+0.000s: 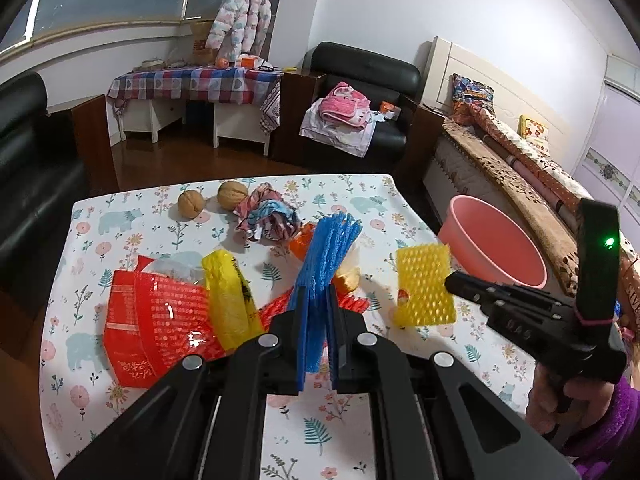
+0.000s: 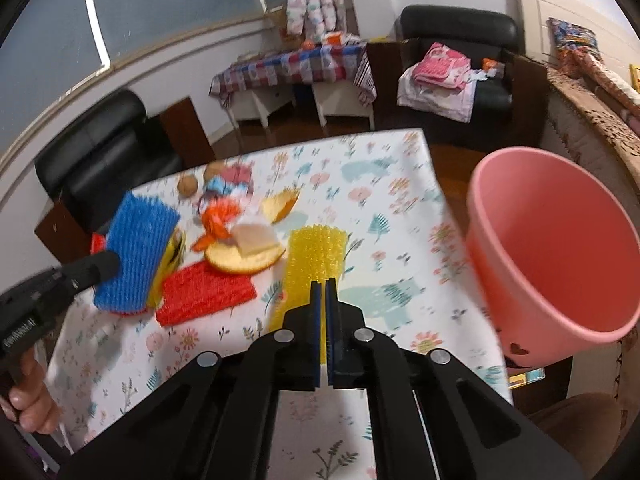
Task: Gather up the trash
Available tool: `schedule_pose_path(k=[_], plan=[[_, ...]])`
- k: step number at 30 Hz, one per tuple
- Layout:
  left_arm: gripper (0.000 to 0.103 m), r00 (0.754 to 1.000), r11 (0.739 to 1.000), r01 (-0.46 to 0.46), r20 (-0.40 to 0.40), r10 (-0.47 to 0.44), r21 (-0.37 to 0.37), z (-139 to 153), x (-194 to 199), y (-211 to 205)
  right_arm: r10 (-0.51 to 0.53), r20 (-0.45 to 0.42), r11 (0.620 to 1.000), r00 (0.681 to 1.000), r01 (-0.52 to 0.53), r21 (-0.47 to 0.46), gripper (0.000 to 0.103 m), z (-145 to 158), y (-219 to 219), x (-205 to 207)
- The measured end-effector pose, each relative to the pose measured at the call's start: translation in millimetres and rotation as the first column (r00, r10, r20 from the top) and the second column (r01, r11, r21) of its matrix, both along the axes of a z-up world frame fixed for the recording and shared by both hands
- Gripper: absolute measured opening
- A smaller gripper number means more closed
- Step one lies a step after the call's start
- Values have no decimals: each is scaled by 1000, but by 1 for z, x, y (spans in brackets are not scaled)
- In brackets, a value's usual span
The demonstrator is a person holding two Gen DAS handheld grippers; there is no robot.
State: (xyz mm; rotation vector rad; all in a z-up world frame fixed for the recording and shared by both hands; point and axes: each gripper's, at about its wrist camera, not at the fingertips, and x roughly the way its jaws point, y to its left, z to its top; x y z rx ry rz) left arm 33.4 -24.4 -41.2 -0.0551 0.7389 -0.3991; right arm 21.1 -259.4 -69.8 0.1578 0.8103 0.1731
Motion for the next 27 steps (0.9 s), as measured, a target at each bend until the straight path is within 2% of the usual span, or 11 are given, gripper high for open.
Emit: schedule_pose_path(k=[9, 13, 17, 19, 20, 21, 27], plan=[[7, 999, 999, 32, 21, -33, 7, 10, -4, -18, -44, 67, 998, 997, 42, 37, 2, 23, -25, -9], [7, 999, 999, 40, 21, -40, 7, 12, -5, -24, -50, -1, 996, 999, 49, 68, 2, 12, -32, -6], [7, 999, 999, 42, 14, -42, 10, 9, -6, -26, -34, -98, 995, 995, 43, 86, 4, -12, -29, -2], [7, 999, 999, 41, 4, -41, 9, 6, -6, -26, -30, -122, 995, 992, 41, 92, 16, -20, -27, -2], [7, 999, 999, 41, -1, -41, 10, 5, -6, -25, -27, -130, 994, 991, 40, 99, 32, -24, -25, -1], [7, 999, 999, 42, -5, -42, 11, 3, -6, -26, -28, -136, 994, 990, 42, 100, 40, -26, -24, -1], [7, 999, 999, 44, -14, -44, 1, 0, -6, -23, -48, -157, 998, 986, 53, 28, 41, -32, -16, 8]])
